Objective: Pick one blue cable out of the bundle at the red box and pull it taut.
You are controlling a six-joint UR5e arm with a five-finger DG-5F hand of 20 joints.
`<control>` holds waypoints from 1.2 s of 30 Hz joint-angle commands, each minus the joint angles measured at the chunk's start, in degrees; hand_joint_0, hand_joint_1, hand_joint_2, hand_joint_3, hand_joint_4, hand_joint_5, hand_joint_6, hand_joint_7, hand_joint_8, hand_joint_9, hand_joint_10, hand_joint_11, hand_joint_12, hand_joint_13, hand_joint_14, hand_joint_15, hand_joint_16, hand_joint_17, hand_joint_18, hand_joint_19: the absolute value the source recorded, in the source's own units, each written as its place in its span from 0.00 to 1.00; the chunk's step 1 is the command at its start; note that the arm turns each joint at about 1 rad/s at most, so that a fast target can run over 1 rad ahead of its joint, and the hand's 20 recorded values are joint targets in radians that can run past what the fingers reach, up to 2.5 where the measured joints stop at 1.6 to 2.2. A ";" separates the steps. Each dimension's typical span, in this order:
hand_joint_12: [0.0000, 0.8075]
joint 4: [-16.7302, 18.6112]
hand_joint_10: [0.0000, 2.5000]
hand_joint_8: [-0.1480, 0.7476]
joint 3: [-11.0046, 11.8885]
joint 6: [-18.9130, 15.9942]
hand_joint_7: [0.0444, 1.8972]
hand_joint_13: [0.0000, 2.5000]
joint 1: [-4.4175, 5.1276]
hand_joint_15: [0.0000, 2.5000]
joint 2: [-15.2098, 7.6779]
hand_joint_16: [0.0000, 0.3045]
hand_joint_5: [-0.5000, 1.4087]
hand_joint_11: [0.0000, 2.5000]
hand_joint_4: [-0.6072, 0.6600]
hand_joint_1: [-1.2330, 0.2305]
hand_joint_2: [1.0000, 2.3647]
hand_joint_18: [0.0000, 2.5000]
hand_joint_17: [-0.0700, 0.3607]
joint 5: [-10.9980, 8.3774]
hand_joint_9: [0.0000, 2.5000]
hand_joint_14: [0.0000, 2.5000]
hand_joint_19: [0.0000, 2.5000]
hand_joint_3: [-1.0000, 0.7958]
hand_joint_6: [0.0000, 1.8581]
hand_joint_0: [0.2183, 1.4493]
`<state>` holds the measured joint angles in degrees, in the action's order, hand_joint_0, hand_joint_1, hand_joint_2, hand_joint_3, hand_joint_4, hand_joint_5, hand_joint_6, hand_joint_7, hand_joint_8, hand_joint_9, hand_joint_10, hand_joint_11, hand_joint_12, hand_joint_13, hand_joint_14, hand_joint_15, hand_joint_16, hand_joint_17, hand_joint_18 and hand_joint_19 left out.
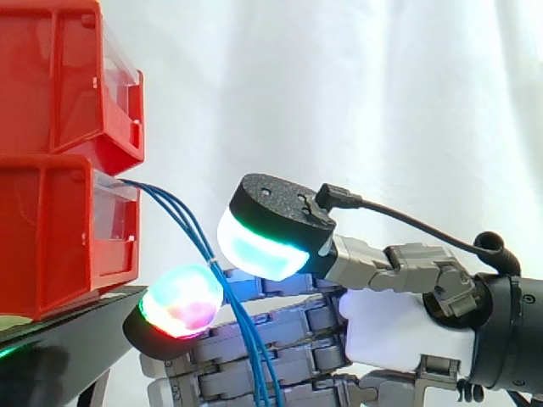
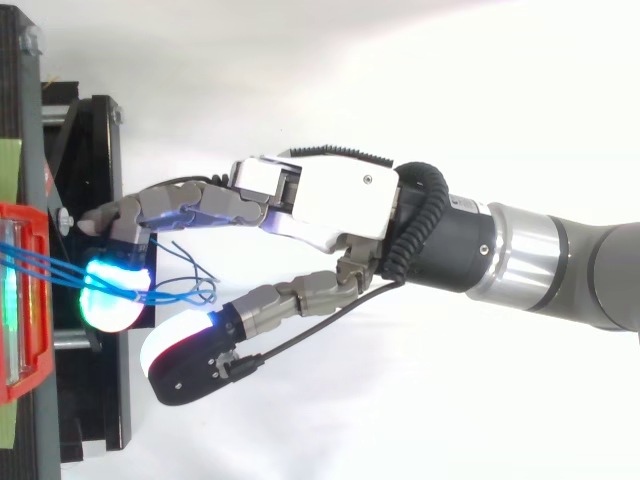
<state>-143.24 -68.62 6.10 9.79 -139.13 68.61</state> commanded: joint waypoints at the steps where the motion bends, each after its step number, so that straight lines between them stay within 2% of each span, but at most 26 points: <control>1: 0.40 -0.02 0.00 0.48 0.06 -0.03 0.58 0.09 -0.21 0.05 0.00 0.17 0.20 0.01 0.73 0.36 0.00 0.06 0.44 0.12 0.13 0.00 0.04 0.32 0.27 0.30; 12: 0.40 -1.96 0.00 0.48 0.06 -0.12 0.59 0.09 -1.09 0.04 0.00 0.17 0.20 0.01 0.72 0.36 0.00 0.06 0.44 0.21 0.13 0.00 0.04 0.32 0.27 0.30; 23: 0.39 -1.60 0.00 0.48 0.06 0.06 0.62 0.10 -1.00 0.04 0.00 0.17 0.21 0.01 0.69 0.36 0.00 0.06 0.43 0.30 0.13 0.00 0.04 0.33 0.28 0.31; 28: 0.39 -1.60 0.00 0.48 0.41 -0.03 0.56 0.10 -1.09 0.04 0.00 0.17 0.20 0.01 0.67 0.36 0.01 0.07 0.43 0.21 0.14 0.00 0.03 0.36 0.33 0.32; 29: 0.39 -1.60 0.00 0.48 0.41 -0.03 0.51 0.10 -1.09 0.04 0.00 0.17 0.19 0.01 0.66 0.35 0.01 0.07 0.43 0.21 0.14 0.00 0.03 0.37 0.36 0.32; 33: 0.40 -1.78 0.00 0.48 0.94 -0.12 0.45 0.10 -1.17 0.04 0.00 0.17 0.18 0.02 0.65 0.35 0.01 0.07 0.43 0.30 0.14 0.00 0.03 0.40 0.41 0.33; 36: 0.40 -1.87 0.00 0.48 1.12 -0.03 0.42 0.10 -1.26 0.04 0.00 0.17 0.17 0.02 0.64 0.34 0.01 0.07 0.44 0.30 0.13 0.00 0.03 0.43 0.44 0.33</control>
<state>-145.04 -67.69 6.04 8.58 -139.13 68.90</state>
